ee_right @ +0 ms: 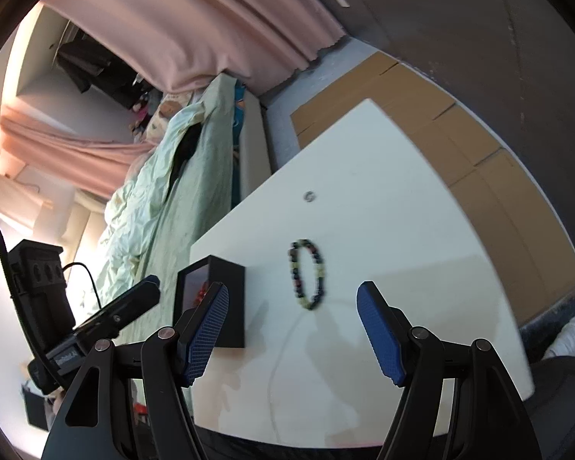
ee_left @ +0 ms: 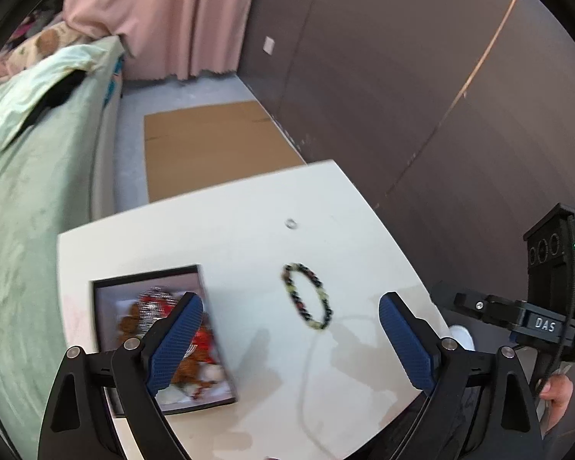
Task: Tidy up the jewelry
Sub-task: 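Grasp the dark beaded bracelet with the left gripper and lift it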
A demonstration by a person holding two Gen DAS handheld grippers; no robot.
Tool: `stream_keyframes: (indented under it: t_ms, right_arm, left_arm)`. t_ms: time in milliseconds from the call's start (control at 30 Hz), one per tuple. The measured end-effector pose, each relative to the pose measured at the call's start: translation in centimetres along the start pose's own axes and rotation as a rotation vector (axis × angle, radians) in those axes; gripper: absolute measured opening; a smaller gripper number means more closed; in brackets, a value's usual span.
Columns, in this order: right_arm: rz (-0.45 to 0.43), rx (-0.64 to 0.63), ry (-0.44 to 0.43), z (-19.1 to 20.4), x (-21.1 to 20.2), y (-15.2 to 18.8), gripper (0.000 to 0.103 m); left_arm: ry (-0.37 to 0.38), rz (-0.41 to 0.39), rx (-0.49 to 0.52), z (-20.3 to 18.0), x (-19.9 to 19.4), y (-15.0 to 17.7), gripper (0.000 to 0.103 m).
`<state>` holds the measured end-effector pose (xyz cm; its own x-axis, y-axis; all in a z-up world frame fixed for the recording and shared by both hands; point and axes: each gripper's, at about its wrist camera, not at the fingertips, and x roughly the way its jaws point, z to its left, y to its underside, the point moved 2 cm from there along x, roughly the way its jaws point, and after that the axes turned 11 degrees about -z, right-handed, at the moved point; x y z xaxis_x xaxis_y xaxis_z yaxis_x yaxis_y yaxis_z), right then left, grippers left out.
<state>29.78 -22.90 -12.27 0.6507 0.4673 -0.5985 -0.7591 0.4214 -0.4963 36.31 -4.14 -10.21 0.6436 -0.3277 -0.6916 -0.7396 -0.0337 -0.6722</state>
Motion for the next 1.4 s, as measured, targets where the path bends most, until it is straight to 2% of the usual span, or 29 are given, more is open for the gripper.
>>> stream_keyframes:
  t_ms: [167, 200, 267, 333, 467, 700, 867, 1067, 1133, 1233, 1400]
  right_arm:
    - [-0.026, 0.046, 0.011, -2.4, -1.2, -0.4, 0.070]
    - [-0.030, 0.055, 0.015, -2.8, -1.3, -0.5, 0.070]
    - [-0.036, 0.075, 0.023, -3.8, -1.7, -0.6, 0.070]
    - [-0.041, 0.098, 0.027, -4.9, -2.0, -0.7, 0.070]
    - [-0.050, 0.130, 0.030, -6.5, -2.4, -0.8, 0.070]
    - [-0.061, 0.149, 0.028, -7.9, -2.9, -1.2, 0.070]
    - [-0.058, 0.141, 0.035, -8.1, -3.0, -1.2, 0.070]
    - [-0.039, 0.103, 0.057, -7.1, -2.1, -1.4, 0.070]
    - [-0.021, 0.082, 0.055, -6.5, -1.5, -1.6, 0.070]
    - [0.005, 0.044, 0.062, -5.3, -0.2, -1.8, 0.070]
    - [0.059, -0.037, 0.062, -2.9, 2.4, -2.2, 0.070]
  left_arm:
    - [-0.050, 0.087, 0.023, -1.3, 2.8, 0.3, 0.093]
    - [-0.057, 0.096, 0.032, -1.7, 3.4, 0.4, 0.090]
    - [-0.070, 0.113, 0.048, -2.3, 4.2, 0.5, 0.080]
    - [-0.100, 0.150, 0.068, -2.6, 5.4, 0.6, 0.057]
    - [-0.123, 0.178, 0.079, -3.0, 7.1, 0.6, 0.052]
    - [-0.193, 0.229, 0.128, -3.0, 10.4, 0.9, 0.032]
    - [-0.226, 0.251, 0.121, -2.1, 12.1, 1.1, 0.023]
    - [-0.254, 0.270, 0.141, -1.7, 13.8, 1.6, 0.022]
    - [-0.238, 0.261, 0.140, -1.6, 13.9, 1.6, 0.011]
    - [-0.239, 0.275, 0.166, -1.8, 13.9, 1.5, 0.010]
    - [-0.224, 0.209, 0.165, -1.8, 11.5, -0.5, 0.010]
